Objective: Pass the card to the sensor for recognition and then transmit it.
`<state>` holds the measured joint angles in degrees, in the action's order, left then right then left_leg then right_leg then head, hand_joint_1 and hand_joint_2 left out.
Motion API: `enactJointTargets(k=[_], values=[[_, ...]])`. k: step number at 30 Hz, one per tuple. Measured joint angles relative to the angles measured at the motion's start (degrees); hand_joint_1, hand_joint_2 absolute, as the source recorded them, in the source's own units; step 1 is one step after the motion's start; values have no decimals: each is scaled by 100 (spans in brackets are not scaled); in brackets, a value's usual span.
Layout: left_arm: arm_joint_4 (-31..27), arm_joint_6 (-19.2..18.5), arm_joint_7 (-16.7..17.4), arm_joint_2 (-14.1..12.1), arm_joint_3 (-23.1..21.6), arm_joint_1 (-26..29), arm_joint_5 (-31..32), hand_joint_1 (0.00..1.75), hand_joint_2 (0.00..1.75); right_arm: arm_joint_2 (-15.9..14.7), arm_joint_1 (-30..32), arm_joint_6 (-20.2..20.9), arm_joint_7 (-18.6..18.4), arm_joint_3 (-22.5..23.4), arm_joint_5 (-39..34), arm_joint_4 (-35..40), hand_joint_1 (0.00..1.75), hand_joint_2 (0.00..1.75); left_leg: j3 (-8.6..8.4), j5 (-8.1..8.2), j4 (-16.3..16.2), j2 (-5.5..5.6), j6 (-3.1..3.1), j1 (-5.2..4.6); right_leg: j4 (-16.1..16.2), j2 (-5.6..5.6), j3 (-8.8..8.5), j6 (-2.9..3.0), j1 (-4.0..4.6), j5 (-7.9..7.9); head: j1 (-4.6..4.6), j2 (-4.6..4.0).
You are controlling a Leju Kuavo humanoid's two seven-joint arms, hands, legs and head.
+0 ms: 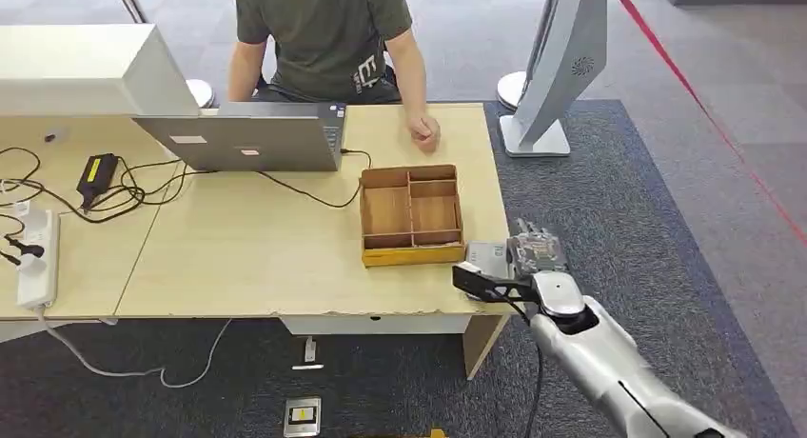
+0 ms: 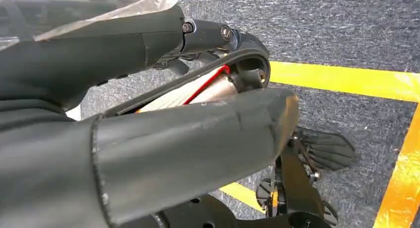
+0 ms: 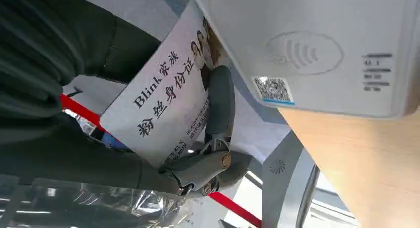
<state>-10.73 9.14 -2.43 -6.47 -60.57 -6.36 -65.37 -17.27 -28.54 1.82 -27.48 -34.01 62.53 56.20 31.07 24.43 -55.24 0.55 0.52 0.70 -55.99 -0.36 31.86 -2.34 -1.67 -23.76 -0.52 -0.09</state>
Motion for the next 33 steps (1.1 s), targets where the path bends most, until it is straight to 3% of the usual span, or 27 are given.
enactJointTargets(k=[11, 20, 26, 33], values=[[0, 0, 33, -4, 0, 10, -11, 0, 0, -404, -326, 769, -474, 39, 162, 1038, 175, 175, 1, 0, -1, 0, 0, -1, 1, 0, 0, 0, -1, 1, 0, 2], [0, 122, 70, -4, 0, 8, -118, 0, 0, -492, -471, 607, -340, 44, 260, 1466, 175, 175, 1, 0, 0, 1, 0, 2, 0, 1, 0, 1, 1, 1, 0, 0], [-2, 151, 107, 13, 2, -1, -164, 0, 0, -286, -404, 242, -17, -28, 286, 1307, 175, 175, 1, 0, 0, -1, 0, 2, 0, 1, 1, 1, 2, 1, 0, 0], [-2, 153, 50, 15, 4, -3, -151, 0, 0, -63, -347, 205, 27, -133, 330, 1067, 175, 175, 2, 0, 0, -1, 0, 2, 0, 1, 2, 1, 2, 0, 0, 0]])
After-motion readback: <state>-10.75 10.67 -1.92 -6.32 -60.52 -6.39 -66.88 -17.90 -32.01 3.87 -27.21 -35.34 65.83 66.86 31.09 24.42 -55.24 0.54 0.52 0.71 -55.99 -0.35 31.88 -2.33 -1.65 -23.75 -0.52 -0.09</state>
